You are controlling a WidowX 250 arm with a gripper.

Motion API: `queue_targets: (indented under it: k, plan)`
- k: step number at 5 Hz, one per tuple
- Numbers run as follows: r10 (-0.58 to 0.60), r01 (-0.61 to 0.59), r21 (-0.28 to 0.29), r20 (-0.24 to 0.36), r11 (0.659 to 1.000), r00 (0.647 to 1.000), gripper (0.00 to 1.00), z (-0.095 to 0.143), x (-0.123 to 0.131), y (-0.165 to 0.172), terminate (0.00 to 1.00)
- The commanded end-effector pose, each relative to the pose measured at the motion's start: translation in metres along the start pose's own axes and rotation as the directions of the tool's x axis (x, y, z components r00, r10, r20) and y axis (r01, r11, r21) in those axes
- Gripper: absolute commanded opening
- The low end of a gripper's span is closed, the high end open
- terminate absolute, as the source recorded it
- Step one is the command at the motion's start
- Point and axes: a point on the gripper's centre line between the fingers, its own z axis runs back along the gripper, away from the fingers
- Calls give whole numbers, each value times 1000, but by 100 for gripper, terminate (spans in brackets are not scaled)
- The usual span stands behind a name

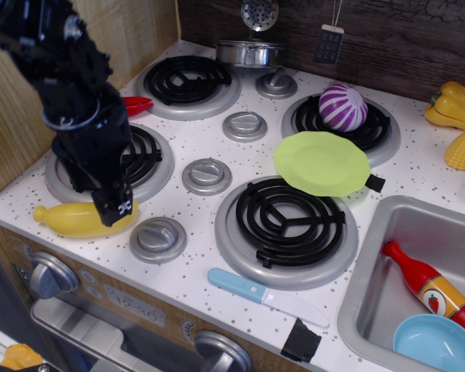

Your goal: Put banana on plate

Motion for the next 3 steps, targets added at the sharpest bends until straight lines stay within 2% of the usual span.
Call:
queue_targets:
  k: [1, 2, 3]
  plan:
    - [44, -46, 44, 36, 998, 998, 100, -16, -12, 13, 0]
    - [69, -69, -8, 69, 998, 995, 100, -25, -13, 23, 0]
    - [109, -109, -4, 92, 994, 990, 100, -34, -14, 23, 0]
